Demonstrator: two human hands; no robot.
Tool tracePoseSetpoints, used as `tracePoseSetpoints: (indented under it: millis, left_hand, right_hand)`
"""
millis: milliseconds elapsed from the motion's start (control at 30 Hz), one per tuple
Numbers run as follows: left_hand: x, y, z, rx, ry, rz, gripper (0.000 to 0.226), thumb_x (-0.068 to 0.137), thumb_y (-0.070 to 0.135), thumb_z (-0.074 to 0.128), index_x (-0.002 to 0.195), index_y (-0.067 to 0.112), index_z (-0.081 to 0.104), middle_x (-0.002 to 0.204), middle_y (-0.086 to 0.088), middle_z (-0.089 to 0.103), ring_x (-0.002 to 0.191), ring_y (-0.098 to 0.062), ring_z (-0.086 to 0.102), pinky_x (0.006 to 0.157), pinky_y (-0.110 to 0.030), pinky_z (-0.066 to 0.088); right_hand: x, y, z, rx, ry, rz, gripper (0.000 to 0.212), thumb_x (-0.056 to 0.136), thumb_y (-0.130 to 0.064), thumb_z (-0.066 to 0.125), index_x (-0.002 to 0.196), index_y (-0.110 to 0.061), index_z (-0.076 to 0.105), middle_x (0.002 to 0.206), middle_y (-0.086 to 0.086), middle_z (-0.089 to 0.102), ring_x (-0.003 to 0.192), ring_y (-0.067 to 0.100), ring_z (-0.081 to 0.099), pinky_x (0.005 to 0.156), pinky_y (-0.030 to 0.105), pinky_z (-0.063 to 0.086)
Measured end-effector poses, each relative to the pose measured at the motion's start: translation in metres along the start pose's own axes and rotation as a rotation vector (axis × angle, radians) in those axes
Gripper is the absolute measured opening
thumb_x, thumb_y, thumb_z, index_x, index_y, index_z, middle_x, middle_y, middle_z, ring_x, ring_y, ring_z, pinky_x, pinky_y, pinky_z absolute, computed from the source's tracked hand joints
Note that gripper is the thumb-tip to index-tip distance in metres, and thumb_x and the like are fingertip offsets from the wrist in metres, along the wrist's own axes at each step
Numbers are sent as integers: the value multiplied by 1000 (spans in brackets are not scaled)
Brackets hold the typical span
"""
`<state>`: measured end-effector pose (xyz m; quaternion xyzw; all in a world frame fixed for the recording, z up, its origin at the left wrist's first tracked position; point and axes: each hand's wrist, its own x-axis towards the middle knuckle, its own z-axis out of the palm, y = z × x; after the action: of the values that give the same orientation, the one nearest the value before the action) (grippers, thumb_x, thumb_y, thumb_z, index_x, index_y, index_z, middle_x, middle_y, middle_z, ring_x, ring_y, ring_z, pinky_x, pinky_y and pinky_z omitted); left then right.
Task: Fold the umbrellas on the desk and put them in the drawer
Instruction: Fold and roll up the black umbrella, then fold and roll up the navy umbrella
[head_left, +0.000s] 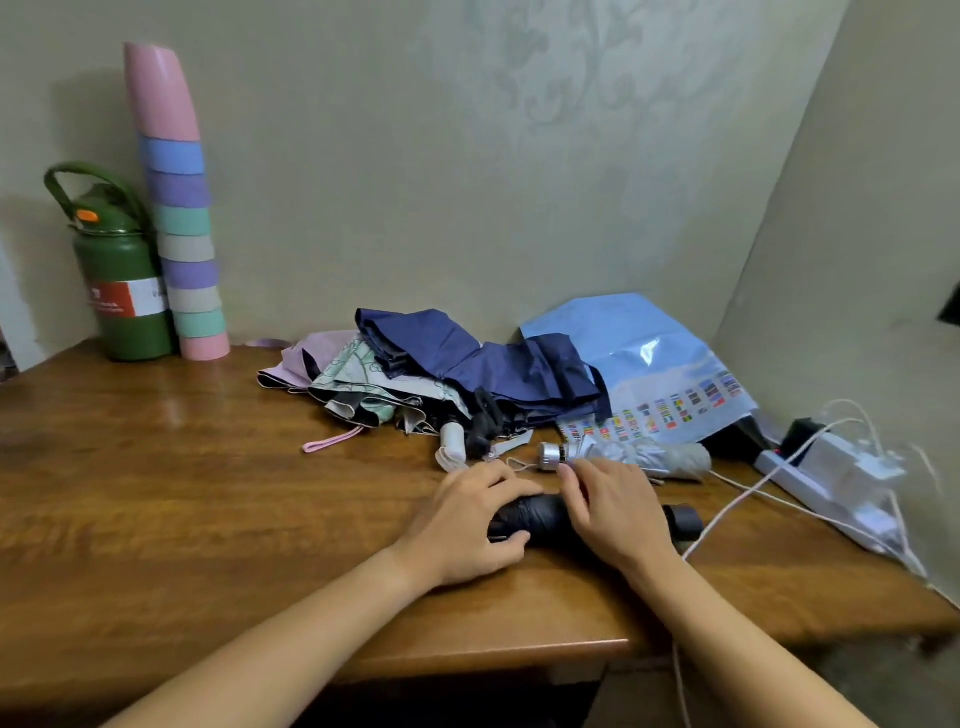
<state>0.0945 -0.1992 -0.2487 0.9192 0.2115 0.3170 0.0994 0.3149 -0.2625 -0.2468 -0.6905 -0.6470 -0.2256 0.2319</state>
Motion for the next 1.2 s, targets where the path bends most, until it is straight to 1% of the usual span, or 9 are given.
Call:
tracePoseSetpoints:
  millis: [100, 200, 433, 600, 700, 833, 1033, 1133, 1200]
  left_hand:
    - [14, 4, 16, -23, 29, -54, 51, 84, 42, 63, 134, 37, 62, 122, 15, 55, 116, -4, 50, 106, -32, 41]
    - [24, 3, 28, -32, 42, -106, 51, 83, 38, 62, 134, 32, 64, 124, 11, 57, 118, -9, 52, 105, -37, 44]
    - [37, 2, 37, 172, 72, -172, 53, 95, 35, 64, 147, 35, 52, 142, 8, 50, 137, -13, 41, 118, -32, 27]
    - [42, -3, 30, 246, 78, -107, 45, 96, 37, 57, 140, 29, 60, 137, 4, 57, 133, -16, 47, 115, -34, 30]
    - [50, -9, 23, 265, 182, -218, 36, 97, 38, 52, 127, 24, 66, 124, 3, 58, 120, -17, 52, 103, -33, 40]
    - [64, -23, 10, 383, 99, -399, 39, 103, 41, 44, 132, 18, 54, 127, -3, 53, 119, -21, 50, 96, -35, 45]
    - [61, -42, 16, 374, 121, -286, 34, 95, 42, 42, 108, 20, 66, 106, 4, 61, 104, -17, 54, 87, -32, 48]
    - [55, -61, 18, 295, 224, -202, 22, 88, 35, 48, 93, 22, 66, 88, 9, 61, 90, -13, 53, 78, -31, 48]
    - [56, -70, 14, 248, 252, -179, 16, 86, 31, 52, 88, 22, 65, 82, 10, 61, 85, -11, 52, 74, -30, 48]
  right_hand:
    - [-11, 21, -8, 49, -161, -213, 40, 102, -58, 37, 107, -24, 57, 101, -5, 55, 93, 18, 53, 81, 33, 39]
    - [-9, 34, -18, 20, -206, -327, 51, 94, -62, 54, 127, -24, 54, 120, -2, 52, 103, 17, 51, 87, 34, 46]
    - [13, 52, -11, -7, -258, -218, 53, 93, -55, 64, 134, -23, 52, 152, 5, 39, 136, 27, 44, 109, 40, 41]
    - [23, 53, -2, 100, -401, -150, 60, 93, -55, 52, 144, -25, 42, 145, -2, 40, 132, 20, 41, 114, 36, 34]
    - [31, 48, 4, 182, -411, -32, 56, 92, -59, 32, 141, -33, 43, 137, -9, 43, 127, 13, 38, 109, 37, 31]
    - [46, 37, 20, 281, -209, 184, 36, 106, -46, 29, 114, -30, 60, 113, -8, 55, 112, 17, 50, 98, 40, 39]
    - [82, -1, 37, 182, -160, 292, 37, 105, -38, 35, 79, -20, 53, 88, 3, 55, 93, 29, 51, 80, 43, 40]
    - [107, -23, 44, 425, -263, 287, 48, 105, -30, 43, 64, -6, 49, 71, 15, 60, 76, 32, 54, 69, 40, 35]
    - [123, -37, 50, 483, -390, 340, 48, 105, -33, 45, 68, -3, 53, 77, 19, 65, 78, 35, 59, 68, 38, 36]
